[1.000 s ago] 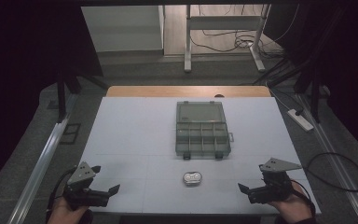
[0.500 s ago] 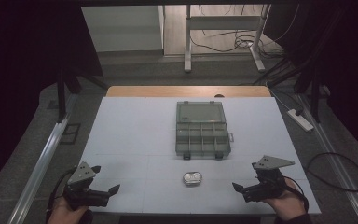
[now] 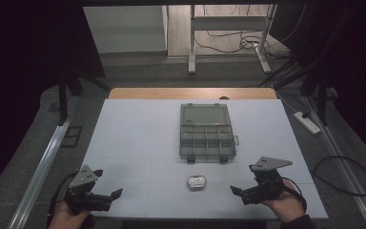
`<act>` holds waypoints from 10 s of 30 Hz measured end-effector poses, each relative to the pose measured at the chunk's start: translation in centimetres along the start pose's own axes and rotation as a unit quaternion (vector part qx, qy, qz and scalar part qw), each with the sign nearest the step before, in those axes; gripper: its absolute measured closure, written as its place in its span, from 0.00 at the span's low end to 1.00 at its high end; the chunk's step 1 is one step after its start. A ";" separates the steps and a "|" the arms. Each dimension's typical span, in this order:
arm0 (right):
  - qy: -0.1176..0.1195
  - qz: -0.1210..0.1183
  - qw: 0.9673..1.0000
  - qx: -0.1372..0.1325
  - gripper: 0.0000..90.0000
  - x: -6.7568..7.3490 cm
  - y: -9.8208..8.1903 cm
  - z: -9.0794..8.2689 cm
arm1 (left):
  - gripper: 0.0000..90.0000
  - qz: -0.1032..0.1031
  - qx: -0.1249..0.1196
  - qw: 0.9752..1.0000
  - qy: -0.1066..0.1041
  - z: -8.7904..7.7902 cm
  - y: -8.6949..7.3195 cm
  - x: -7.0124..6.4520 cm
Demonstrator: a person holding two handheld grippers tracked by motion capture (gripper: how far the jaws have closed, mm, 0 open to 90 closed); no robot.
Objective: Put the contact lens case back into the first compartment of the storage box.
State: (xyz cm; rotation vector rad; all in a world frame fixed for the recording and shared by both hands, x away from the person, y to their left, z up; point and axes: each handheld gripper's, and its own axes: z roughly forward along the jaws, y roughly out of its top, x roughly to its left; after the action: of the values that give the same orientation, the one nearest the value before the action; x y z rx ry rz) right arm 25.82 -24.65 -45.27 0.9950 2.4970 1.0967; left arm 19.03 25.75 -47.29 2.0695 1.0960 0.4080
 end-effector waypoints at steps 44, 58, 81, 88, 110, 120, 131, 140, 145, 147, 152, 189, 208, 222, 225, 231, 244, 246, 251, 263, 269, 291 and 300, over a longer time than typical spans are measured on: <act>0.056 -0.055 0.996 0.045 0.00 2.4 3.0 5.6 | 0.04 -0.002 0.001 1.000 -0.002 0.0 0.0 0.1; 0.063 -0.063 0.994 0.069 0.00 3.0 3.8 7.2 | 0.05 0.000 0.001 1.000 -0.001 0.0 0.0 0.0; 0.072 -0.089 0.984 0.136 0.00 4.6 5.0 10.7 | 0.05 0.003 0.001 1.000 -0.002 0.0 0.0 0.0; 0.074 -0.097 0.981 0.154 0.00 5.0 5.2 11.6 | 0.05 0.004 0.001 1.000 -0.002 0.0 0.0 0.0; 0.057 -0.137 0.966 0.210 0.00 5.6 5.2 14.8 | 0.05 0.008 0.002 1.000 -0.002 0.0 0.0 -0.1; 0.059 -0.154 0.963 0.211 0.06 5.6 5.1 15.1 | 0.05 0.009 0.000 1.000 -0.002 0.0 0.0 -0.1; 0.090 -0.193 0.957 0.196 0.54 5.6 5.6 14.2 | 0.05 0.010 0.000 1.000 -0.001 0.0 0.0 -0.1; 0.084 -0.185 0.959 0.197 0.54 5.8 5.7 14.2 | 0.05 0.012 0.002 1.000 0.000 0.0 0.0 -0.1; 0.082 -0.174 0.965 0.179 0.54 5.8 6.2 13.7 | 0.05 0.010 0.001 1.000 0.000 0.0 0.0 -0.1; 0.082 -0.171 0.967 0.173 0.54 5.8 6.4 13.4 | 0.05 0.010 0.001 1.000 0.000 0.0 0.0 -0.1; 0.083 -0.157 0.971 0.163 0.54 5.7 6.7 13.1 | 0.05 0.010 0.002 1.000 0.000 0.0 0.0 -0.1; 0.058 -0.094 0.989 0.098 0.54 3.1 10.1 12.1 | 0.05 0.007 0.002 1.000 -0.001 0.1 0.0 -0.1; 0.027 -0.055 0.995 0.074 0.54 1.3 12.7 14.2 | 0.05 0.008 0.002 1.000 0.000 0.1 0.0 -0.1; 0.003 -0.040 0.997 0.069 0.54 0.4 13.8 15.7 | 0.05 0.011 0.003 1.000 0.002 0.1 0.0 -0.1; -0.001 -0.036 0.997 0.068 0.54 0.2 14.1 16.0 | 0.05 0.011 0.003 1.000 0.002 0.1 0.0 -0.1; -0.005 -0.029 0.998 0.064 0.54 -0.1 14.5 16.6 | 0.05 0.012 0.003 1.000 0.002 0.1 0.0 -0.1; -0.020 -0.008 0.998 0.059 0.54 -0.6 15.6 18.1 | 0.05 0.012 0.003 1.000 0.002 0.1 0.0 -0.1; -0.021 -0.005 0.998 0.058 0.54 -0.6 15.7 18.4 | 0.05 0.012 0.003 1.000 0.002 0.1 0.0 -0.1; -0.030 -0.004 0.998 0.058 0.54 -0.6 15.9 19.1 | 0.05 0.012 0.003 1.000 0.001 0.1 0.0 -0.1; -0.059 -0.001 0.996 0.065 0.54 -0.8 16.2 20.8 | 0.05 0.013 0.004 1.000 0.002 0.1 0.0 -0.1; -0.078 -0.003 0.994 0.070 0.54 -0.7 16.0 21.3 | 0.05 0.013 0.004 1.000 0.002 0.1 0.0 -0.2; -0.047 0.015 0.996 0.079 0.20 -1.5 16.2 20.7 | 0.05 0.015 0.005 1.000 0.004 0.1 0.0 -0.2; -0.035 -0.010 0.996 0.085 0.07 -1.7 15.9 20.0 | 0.05 0.014 0.005 1.000 0.004 0.1 0.0 -0.2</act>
State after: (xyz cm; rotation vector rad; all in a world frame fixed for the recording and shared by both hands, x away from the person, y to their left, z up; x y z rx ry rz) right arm 44.05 -6.80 -47.65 1.0318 2.5720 0.8394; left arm 19.00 25.53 -47.32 2.0960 1.0754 0.4253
